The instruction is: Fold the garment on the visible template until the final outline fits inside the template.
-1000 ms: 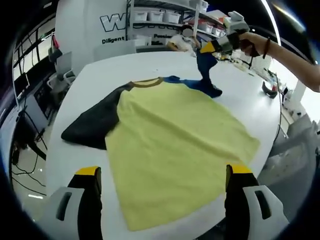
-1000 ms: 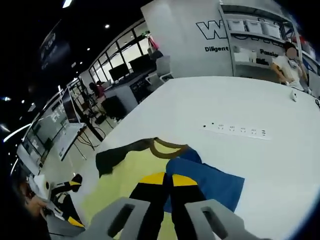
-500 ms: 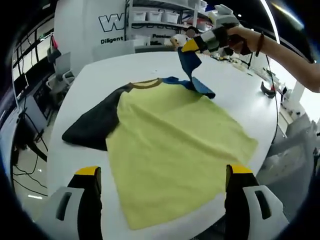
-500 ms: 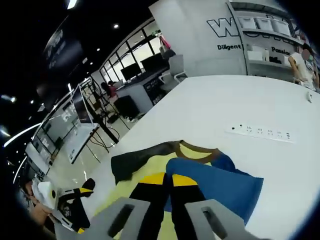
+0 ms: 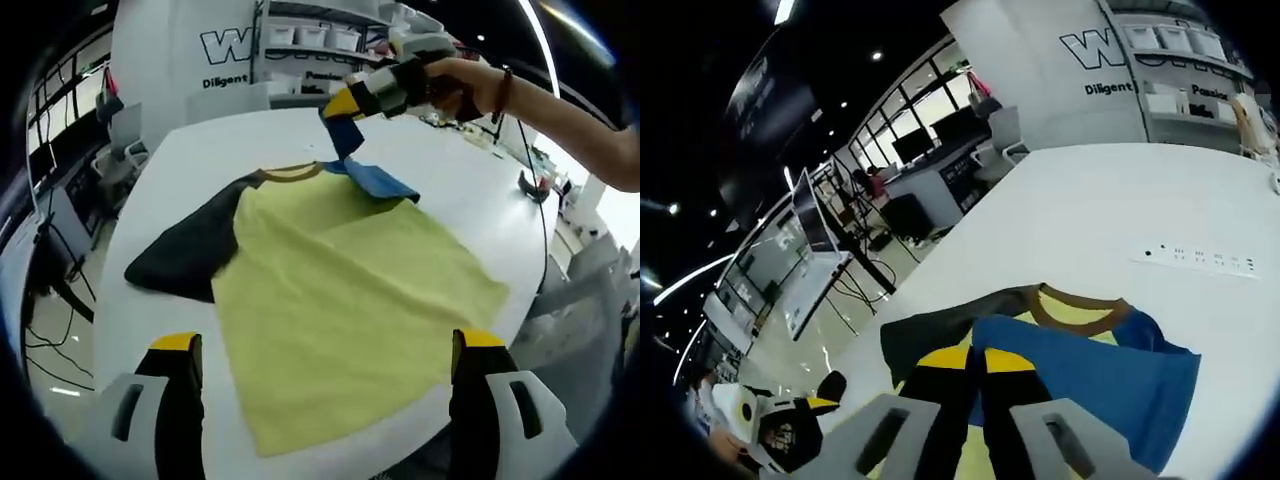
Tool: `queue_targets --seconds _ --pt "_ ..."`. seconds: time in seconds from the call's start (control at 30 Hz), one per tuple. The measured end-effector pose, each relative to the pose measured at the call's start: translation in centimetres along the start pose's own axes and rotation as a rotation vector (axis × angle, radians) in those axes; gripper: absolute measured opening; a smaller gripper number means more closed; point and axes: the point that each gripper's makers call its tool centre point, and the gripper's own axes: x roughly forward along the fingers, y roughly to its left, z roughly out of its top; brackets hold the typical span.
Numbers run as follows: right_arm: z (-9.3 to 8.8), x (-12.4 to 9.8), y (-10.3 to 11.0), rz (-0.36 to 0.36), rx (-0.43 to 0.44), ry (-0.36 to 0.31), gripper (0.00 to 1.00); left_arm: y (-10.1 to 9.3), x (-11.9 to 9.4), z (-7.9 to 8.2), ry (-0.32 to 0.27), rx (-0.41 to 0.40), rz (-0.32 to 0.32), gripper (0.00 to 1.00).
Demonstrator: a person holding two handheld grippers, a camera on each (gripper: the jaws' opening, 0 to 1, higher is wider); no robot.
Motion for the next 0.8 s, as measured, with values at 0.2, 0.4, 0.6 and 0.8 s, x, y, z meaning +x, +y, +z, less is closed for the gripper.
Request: queue_targets --seconds 0.2,0.4,0.6,0.8 --pt "-1.1 1.7 1.3 0.02 0.016 0.023 0.0 0.6 0.1 -0.2 -0.005 0.01 0.031 0.99" --pt "-1.5 3.0 2.1 0.038 0.023 0.026 0.0 0.9 -0.1 -0.7 0.003 -0.002 0.03 0.99" --pt "-1.9 4.2 2.6 0.049 0.055 0.035 0.0 0.9 0.0 -0.3 -0.028 -0.012 0.029 0.99" --pt "-1.4 5.1 3.8 0.086 0.075 0.008 0.0 0.8 0.3 -0.5 -0.021 -0.006 0.024 0.99"
